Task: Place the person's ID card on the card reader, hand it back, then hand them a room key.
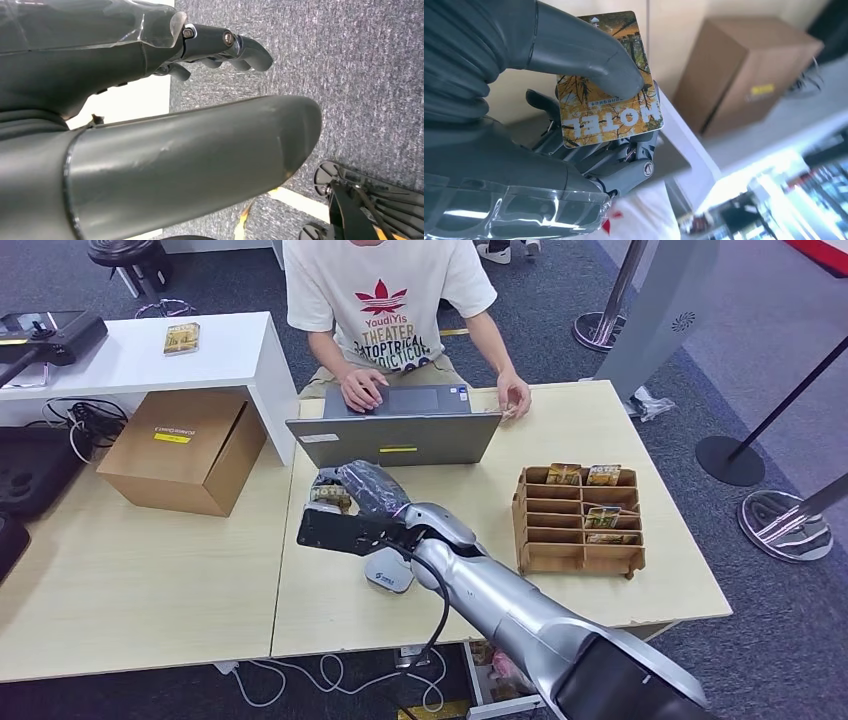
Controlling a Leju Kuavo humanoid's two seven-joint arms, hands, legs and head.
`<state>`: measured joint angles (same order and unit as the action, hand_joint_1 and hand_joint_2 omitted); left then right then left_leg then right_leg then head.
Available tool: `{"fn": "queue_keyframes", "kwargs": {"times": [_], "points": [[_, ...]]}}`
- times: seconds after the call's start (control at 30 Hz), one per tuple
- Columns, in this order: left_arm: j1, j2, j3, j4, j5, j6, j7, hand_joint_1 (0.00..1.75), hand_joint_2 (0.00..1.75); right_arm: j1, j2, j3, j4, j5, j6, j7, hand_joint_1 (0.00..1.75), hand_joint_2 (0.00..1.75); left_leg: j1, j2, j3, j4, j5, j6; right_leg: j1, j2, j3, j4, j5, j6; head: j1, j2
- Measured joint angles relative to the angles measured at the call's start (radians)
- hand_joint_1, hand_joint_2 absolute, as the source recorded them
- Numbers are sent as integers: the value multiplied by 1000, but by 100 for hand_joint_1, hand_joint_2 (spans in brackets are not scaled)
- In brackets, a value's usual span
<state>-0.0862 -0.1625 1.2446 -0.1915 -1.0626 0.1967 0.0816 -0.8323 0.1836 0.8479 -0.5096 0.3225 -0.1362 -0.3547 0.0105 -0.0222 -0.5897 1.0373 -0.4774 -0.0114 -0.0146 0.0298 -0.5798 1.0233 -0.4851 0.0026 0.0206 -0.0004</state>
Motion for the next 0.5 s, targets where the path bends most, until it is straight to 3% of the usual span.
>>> {"fn": "queue_keyframes", "kwargs": {"times": [0.5], "points": [[-4, -11, 6, 0, -13, 4, -60, 0, 0, -10, 1, -112, -118, 194, -425, -6, 175, 175, 0, 0, 0, 0, 0, 0, 0, 0, 0, 0, 0, 0, 0, 0]]}}
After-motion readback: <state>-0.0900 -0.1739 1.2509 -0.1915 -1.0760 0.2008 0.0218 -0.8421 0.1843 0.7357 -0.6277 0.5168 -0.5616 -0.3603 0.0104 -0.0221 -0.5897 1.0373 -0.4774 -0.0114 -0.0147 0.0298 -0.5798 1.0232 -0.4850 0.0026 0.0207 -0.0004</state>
